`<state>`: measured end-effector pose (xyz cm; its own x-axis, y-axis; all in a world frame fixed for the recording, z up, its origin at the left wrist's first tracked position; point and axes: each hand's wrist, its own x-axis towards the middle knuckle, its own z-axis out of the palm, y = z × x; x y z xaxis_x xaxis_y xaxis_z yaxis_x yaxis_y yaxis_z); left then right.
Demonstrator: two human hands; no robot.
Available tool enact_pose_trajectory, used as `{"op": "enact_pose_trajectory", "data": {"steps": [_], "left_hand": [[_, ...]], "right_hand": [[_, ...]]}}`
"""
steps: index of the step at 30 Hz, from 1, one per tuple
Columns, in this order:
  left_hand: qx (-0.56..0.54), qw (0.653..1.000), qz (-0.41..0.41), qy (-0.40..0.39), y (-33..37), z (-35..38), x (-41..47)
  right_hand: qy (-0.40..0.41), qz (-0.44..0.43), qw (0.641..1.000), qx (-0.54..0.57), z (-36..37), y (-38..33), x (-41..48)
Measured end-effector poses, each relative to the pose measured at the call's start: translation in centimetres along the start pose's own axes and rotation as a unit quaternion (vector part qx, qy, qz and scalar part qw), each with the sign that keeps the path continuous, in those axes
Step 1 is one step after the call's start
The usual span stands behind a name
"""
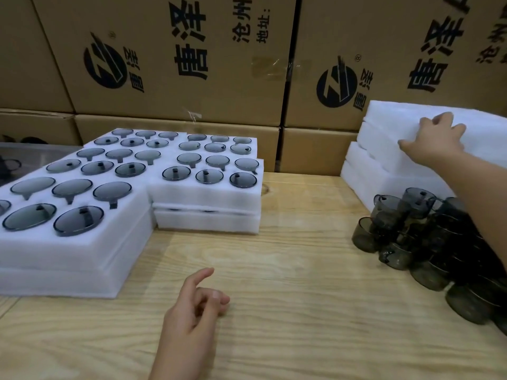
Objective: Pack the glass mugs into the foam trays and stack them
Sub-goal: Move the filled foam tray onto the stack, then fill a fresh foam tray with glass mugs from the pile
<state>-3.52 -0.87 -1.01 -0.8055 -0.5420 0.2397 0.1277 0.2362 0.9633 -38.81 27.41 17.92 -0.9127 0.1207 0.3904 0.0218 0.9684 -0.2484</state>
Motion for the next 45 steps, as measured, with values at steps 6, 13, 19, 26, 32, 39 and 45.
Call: {"op": "enact_pose_trajectory", "data": {"steps": [6, 13, 19, 26, 32, 39, 45], "left_hand": [[0.019, 1.0, 0.008, -0.003, -0.5, -0.1, 0.1], [0.033, 0.999, 0.003, -0.007, -0.5, -0.1, 0.2], [0.029, 1.0, -0.002, -0.008, -0.4, 0.0, 0.2], [-0.155, 0.984, -0.046, 0.072, 0.2, -0.1, 1.1], [-0.255, 0.961, -0.082, 0.073, 0.9, -0.6, 1.1], [-0.221, 0.972, -0.075, -0.026, 0.4, -0.8, 0.7], [-0.214, 0.973, -0.06, -0.056, 0.4, -1.1, 0.9]], "right_hand": [[0.042, 0.018, 0.999, 0.002, 0.1, -0.2, 0.1], [0.122, -0.037, 0.982, 0.142, -1.8, -0.6, -3.5], [0.116, -0.111, 0.939, 0.305, -3.3, -1.8, -14.0], [0.045, -0.177, 0.899, 0.397, -1.7, 0.3, -30.1], [-0.098, -0.208, 0.865, 0.446, 1.3, 3.7, -37.0], [-0.176, -0.246, 0.877, 0.375, 1.8, 5.3, -37.0], [-0.103, -0.145, 0.819, 0.545, 2.3, 4.5, -36.0]]}}
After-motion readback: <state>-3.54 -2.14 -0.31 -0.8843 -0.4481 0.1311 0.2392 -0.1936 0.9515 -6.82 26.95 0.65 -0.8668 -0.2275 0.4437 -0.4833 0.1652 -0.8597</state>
